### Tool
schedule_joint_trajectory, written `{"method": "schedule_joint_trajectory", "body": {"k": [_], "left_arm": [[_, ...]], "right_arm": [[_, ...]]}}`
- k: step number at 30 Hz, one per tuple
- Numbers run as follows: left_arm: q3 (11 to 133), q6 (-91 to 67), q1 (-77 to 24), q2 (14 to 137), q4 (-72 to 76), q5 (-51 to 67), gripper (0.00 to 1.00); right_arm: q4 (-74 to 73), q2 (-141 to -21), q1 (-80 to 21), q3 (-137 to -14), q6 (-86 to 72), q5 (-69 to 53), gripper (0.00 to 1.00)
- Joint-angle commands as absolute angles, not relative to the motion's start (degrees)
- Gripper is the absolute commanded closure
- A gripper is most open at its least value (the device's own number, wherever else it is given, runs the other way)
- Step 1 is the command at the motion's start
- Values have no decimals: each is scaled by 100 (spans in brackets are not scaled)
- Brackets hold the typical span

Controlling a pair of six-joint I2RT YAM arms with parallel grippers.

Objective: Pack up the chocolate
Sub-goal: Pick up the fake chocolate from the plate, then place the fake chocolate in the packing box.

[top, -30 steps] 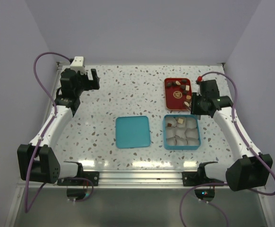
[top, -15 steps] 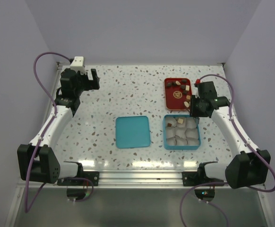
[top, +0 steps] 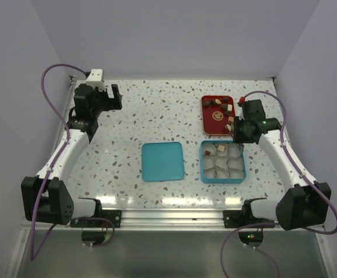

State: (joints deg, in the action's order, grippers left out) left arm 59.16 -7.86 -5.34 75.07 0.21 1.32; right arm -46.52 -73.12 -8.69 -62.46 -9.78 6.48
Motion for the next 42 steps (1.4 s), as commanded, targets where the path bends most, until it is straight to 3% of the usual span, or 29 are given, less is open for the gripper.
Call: {"method": "schedule_joint_trajectory", "body": {"k": [1, 27, 42], "left_arm": [[6179, -773, -571, 7515, 9, 211, 0], [6170, -791, -571, 7550, 9, 272, 0], [6161, -870, -571, 7594, 35, 387, 0]], "right_arm": [[-4754, -7137, -897, -6573, -984, 598, 76], [-7786, -6223, -975, -8393, -966, 492, 77], [-8490, -5915, -1019, -8359, -1213, 132, 76]]}}
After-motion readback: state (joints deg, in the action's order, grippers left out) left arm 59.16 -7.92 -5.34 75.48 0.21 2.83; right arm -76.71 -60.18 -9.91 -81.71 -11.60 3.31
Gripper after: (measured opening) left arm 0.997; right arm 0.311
